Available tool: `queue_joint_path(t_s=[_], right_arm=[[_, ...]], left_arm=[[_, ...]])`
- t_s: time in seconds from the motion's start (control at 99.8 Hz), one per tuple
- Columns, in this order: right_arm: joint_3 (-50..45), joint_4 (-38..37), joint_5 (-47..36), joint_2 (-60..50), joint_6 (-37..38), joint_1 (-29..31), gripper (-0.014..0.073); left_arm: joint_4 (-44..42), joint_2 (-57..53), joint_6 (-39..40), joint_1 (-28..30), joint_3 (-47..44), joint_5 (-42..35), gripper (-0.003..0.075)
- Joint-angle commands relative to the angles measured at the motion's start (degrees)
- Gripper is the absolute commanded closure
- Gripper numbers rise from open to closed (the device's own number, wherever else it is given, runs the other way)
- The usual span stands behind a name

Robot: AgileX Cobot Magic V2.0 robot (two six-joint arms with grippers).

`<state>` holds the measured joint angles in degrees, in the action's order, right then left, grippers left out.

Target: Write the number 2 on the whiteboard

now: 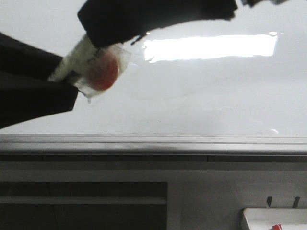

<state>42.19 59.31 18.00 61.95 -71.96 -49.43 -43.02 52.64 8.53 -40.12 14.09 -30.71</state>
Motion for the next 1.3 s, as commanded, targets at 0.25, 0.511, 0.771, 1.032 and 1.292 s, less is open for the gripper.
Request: queue_joint_path(t_s=[0.25,0.511,0.771,1.032,1.292], right_arm=[[-1.2,-0.1,-12.9,-13.2,-0.4,0.0,0.0664],[-7.2,1.9,-16.8,-18.2,-0.4,0.0,0.0664],[-7.2,1.9,-17.2,-18.2,-0.4,0.0,0.0664],[-7.2,1.9,-17.6,-18.1,-0.4,0.0,0.0664],[-7.2,1.9,-17.7,-18.1,-0.4,0.0,0.0664]], left_arm=[[15.6,-30.8,14.2,-0.1,1.7,19.0,0.0462],[12.0,-50.3,14.2,-0.1,1.7,37.5,0.0741],[12.6,-51.2,14.2,-0.1,1.7,38.5,0.0741],[12.6,-51.2,14.2,-0.1,1.7,38.5,0.0741],[12.6,-51.2,14.2,-0.1,1.7,38.5,0.0741]])
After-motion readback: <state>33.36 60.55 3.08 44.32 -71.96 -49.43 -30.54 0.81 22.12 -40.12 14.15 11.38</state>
